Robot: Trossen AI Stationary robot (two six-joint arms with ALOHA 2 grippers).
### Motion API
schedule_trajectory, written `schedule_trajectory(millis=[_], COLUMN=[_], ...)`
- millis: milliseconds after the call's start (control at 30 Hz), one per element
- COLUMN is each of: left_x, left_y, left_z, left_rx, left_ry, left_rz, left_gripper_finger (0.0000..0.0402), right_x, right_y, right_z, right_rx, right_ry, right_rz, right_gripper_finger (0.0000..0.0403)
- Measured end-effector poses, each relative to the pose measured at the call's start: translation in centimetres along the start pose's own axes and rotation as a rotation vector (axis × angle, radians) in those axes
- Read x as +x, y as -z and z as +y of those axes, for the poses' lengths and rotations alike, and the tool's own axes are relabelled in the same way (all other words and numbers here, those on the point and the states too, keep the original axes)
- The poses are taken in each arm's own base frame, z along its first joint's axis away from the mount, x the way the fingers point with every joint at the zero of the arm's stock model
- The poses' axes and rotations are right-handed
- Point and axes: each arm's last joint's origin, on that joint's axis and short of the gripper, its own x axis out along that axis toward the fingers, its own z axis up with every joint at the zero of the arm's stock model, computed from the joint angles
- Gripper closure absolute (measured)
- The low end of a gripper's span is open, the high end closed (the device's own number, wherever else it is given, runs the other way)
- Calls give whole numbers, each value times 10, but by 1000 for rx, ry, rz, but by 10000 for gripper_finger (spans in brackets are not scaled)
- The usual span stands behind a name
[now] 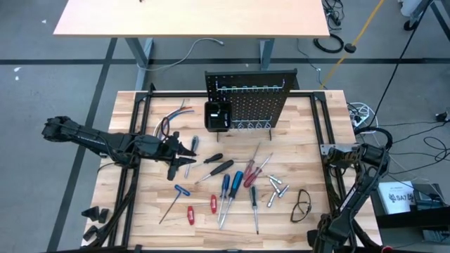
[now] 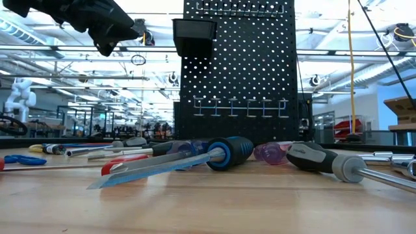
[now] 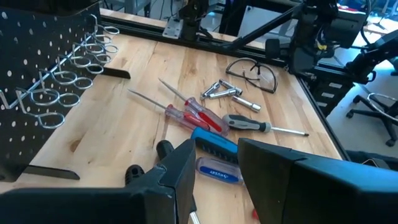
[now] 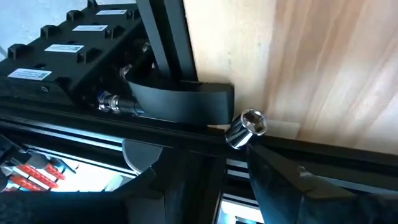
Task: Hang tools onto peg board
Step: Put the socket in the black bin on the peg board
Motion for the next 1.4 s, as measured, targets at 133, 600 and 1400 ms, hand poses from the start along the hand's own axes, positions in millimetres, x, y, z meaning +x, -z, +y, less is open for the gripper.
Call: schedule_trajectory(millis=[133,600,1400], left_x=[0,0,1], left_y=[0,0,1], left_z=[0,0,-1], left_rx=[6,28,-6], left_ry=[0,0,20], left_rz=[0,0,9], left_gripper_finger=[275,275,275], right_x=[0,1,9], right_y=[0,3,12], right_z=[-2,-9,-3], right_rx=[26,20,3], right_ry=[17,91,97], right_rz=[-10,2,-65], right_gripper_finger=[250,250,250])
